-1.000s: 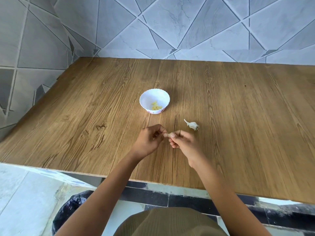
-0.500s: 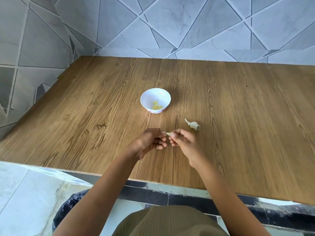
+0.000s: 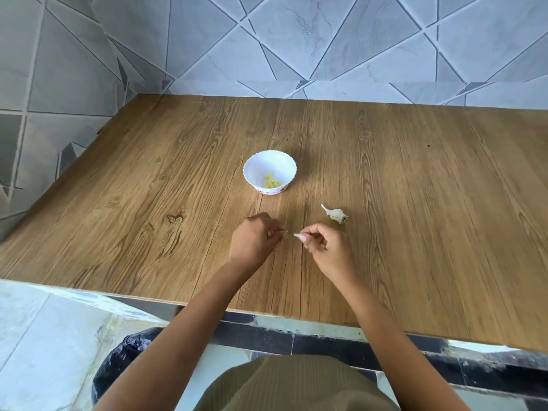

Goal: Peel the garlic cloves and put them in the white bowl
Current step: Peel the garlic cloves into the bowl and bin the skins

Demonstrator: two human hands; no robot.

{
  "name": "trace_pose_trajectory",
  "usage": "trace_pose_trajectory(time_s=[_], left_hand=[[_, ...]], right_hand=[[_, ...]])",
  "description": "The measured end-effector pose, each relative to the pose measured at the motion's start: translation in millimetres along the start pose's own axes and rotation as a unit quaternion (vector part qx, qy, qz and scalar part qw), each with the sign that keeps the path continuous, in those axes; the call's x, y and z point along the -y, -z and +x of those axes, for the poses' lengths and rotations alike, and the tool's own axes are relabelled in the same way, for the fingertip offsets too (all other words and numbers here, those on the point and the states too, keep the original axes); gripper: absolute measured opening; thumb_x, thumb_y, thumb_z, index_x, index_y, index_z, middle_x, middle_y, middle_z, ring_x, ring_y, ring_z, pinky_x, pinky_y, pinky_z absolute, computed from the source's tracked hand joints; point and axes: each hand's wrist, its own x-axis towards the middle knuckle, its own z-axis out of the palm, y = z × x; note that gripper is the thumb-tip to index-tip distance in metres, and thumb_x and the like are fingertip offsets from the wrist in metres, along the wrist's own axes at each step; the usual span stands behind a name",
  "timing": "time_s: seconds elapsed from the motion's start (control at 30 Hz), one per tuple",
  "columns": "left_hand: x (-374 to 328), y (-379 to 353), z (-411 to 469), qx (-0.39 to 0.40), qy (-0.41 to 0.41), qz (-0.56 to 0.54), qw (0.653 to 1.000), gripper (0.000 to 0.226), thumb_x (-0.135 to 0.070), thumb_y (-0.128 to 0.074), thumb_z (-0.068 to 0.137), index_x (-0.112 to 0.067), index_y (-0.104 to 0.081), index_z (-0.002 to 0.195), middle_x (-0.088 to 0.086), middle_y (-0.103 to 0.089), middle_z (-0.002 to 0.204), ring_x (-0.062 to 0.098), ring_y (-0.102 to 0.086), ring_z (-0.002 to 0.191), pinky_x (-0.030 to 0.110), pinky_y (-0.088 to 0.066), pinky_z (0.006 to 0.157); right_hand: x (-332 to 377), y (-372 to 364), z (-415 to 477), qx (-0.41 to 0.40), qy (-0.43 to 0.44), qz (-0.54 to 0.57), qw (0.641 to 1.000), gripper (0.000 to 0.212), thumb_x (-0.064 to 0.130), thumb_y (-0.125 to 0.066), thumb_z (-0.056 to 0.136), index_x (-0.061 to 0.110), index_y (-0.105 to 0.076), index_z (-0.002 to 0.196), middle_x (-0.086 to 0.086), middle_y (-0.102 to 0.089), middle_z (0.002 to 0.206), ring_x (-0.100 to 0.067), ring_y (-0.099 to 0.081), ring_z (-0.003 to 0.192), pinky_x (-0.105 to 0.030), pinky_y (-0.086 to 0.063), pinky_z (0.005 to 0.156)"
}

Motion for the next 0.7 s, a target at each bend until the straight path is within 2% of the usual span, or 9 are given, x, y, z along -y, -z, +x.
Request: trace_pose_trajectory(time_s=[0.1, 0.17, 0.23, 0.33, 0.4, 0.5, 0.57, 0.63, 0.7], left_hand=[[-3.4, -1.0, -0.3, -0.028, 0.028, -0.005, 0.999, 0.005, -0.023, -0.075, 0.077, -0.022, -0.071, 0.079, -0.009, -0.068, 0.075, 0.011, -0.063, 0.071, 0.030, -0.052, 0.063], [-3.9, -2.3, 0.0, -0.030, 0.029, 0.007, 0.999, 0.004, -0.026, -0.073, 0.079, -0.023, -0.071, 0.080, -0.008, -0.070, 0.075, 0.013, -0.065, 0.072, 0.032, -0.053, 0.064], [-3.7, -2.3, -0.8, -0.025, 0.002, 0.019, 1.000, 0.006, -0.018, -0.066, 0.083, -0.019, -0.072, 0.084, -0.003, -0.071, 0.076, 0.020, -0.066, 0.073, 0.037, -0.054, 0.064], [-1.7, -3.0, -1.2, -0.012, -0.071, 0.017, 0.997, 0.023, 0.001, -0.053, 0.081, -0.013, -0.071, 0.083, -0.001, -0.072, 0.078, 0.021, -0.067, 0.070, 0.040, -0.055, 0.061], [-1.8, -2.8, -0.8, -0.009, -0.082, 0.018, 0.996, 0.023, 0.001, -0.052, 0.078, -0.012, -0.071, 0.081, 0.001, -0.071, 0.078, 0.021, -0.066, 0.068, 0.040, -0.054, 0.060], [-1.2, -3.1, -0.8, -0.036, -0.057, -0.011, 0.998, 0.017, -0.012, -0.053, 0.077, -0.013, -0.070, 0.077, -0.001, -0.070, 0.072, 0.019, -0.065, 0.063, 0.038, -0.054, 0.058], [-5.0, 1.2, -2.5, -0.045, -0.033, -0.054, 0.997, 0.008, -0.017, -0.063, 0.083, -0.014, -0.071, 0.082, -0.006, -0.069, 0.070, 0.011, -0.064, 0.063, 0.032, -0.055, 0.061], [-8.3, 5.9, -3.3, -0.007, -0.015, -0.121, 0.993, 0.005, -0.014, -0.070, 0.083, -0.012, -0.073, 0.087, -0.006, -0.067, 0.068, 0.008, -0.064, 0.063, 0.029, -0.055, 0.066], [-11.4, 9.3, -3.7, 0.044, 0.019, -0.196, 0.979, 0.005, -0.010, -0.070, 0.083, -0.012, -0.073, 0.087, -0.001, -0.068, 0.066, 0.011, -0.064, 0.062, 0.030, -0.056, 0.068]], right_hand=[[0.0, 0.5, -1.4, 0.001, -0.002, 0.010, 1.000, 0.005, 0.010, -0.066, 0.087, 0.012, -0.066, 0.082, 0.016, -0.057, 0.067, 0.006, -0.055, 0.063, -0.009, -0.041, 0.059], [-1.2, 0.2, -1.6, 0.000, -0.009, 0.017, 1.000, 0.006, 0.011, -0.066, 0.086, 0.014, -0.066, 0.082, 0.016, -0.057, 0.067, 0.005, -0.055, 0.063, -0.011, -0.042, 0.061], [-2.5, -0.6, -1.7, -0.001, -0.021, 0.024, 1.000, 0.007, 0.012, -0.066, 0.087, 0.017, -0.065, 0.082, 0.015, -0.058, 0.067, 0.003, -0.055, 0.063, -0.015, -0.045, 0.062], [-2.9, -0.7, -1.4, -0.003, -0.035, 0.025, 0.999, 0.006, 0.014, -0.066, 0.087, 0.017, -0.066, 0.083, 0.015, -0.059, 0.067, -0.001, -0.057, 0.064, -0.025, -0.050, 0.064], [-3.0, -0.7, -1.7, -0.001, -0.035, 0.023, 0.999, 0.004, 0.015, -0.066, 0.087, 0.016, -0.066, 0.083, 0.015, -0.059, 0.067, -0.001, -0.057, 0.064, -0.028, -0.052, 0.065], [-3.6, -0.7, -2.5, 0.007, -0.034, 0.034, 0.999, 0.004, 0.016, -0.066, 0.087, 0.015, -0.067, 0.083, 0.014, -0.060, 0.068, 0.000, -0.057, 0.065, -0.025, -0.049, 0.064], [-0.9, -0.8, -3.3, 0.009, -0.052, 0.055, 0.997, 0.005, 0.015, -0.066, 0.087, 0.016, -0.067, 0.082, 0.010, -0.063, 0.070, -0.001, -0.058, 0.065, -0.026, -0.052, 0.064], [6.2, 0.2, -4.4, 0.008, -0.094, 0.128, 0.987, 0.006, 0.011, -0.064, 0.088, 0.014, -0.067, 0.084, 0.001, -0.065, 0.073, -0.001, -0.060, 0.064, -0.020, -0.051, 0.063], [12.8, 2.1, -5.2, 0.007, -0.129, 0.209, 0.969, 0.005, 0.007, -0.062, 0.089, 0.007, -0.067, 0.087, -0.001, -0.065, 0.073, 0.001, -0.060, 0.061, -0.014, -0.050, 0.062]])
